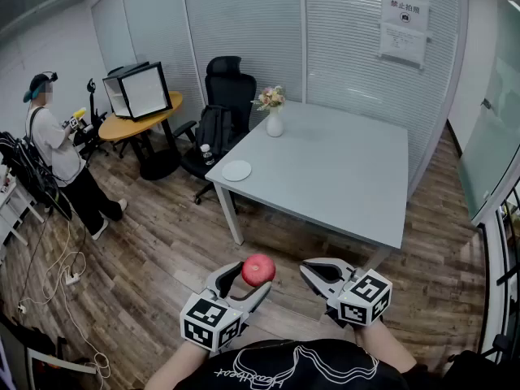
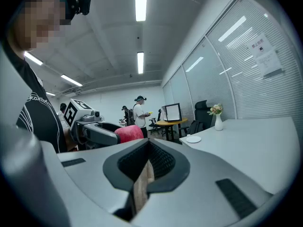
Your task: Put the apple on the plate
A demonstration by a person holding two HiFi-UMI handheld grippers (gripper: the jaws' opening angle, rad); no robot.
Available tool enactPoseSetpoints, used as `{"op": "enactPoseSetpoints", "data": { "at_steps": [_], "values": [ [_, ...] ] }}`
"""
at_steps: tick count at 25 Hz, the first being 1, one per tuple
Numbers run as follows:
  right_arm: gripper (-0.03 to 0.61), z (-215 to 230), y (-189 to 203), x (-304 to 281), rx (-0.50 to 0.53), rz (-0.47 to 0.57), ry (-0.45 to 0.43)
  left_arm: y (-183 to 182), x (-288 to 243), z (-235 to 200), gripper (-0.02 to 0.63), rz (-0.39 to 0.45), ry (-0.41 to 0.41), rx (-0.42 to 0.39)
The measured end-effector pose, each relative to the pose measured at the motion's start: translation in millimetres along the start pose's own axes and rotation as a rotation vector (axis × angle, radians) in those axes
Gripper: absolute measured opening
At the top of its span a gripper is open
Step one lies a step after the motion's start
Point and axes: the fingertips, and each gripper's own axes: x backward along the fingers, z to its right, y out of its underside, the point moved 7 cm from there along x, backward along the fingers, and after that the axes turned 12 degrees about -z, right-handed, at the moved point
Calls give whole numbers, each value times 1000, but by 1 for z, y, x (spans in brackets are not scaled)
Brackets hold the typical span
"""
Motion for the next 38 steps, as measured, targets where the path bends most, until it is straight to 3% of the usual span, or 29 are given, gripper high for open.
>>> {"op": "enactPoseSetpoints", "data": {
  "at_steps": [10, 18, 30, 38],
  "values": [
    [9, 12, 5, -10, -38, 12, -13, 4, -12, -8, 302, -11, 2, 10],
    [9, 29, 2, -50, -64, 8, -36, 10, -22, -45, 302, -5, -4, 37],
    [9, 79, -39, -166, -122, -47, -34, -14, -58, -176, 302, -16, 43, 72],
    [9, 120, -68, -254, -192, -75, 25, -34, -95, -288, 302, -42, 115, 67]
  ]
}}
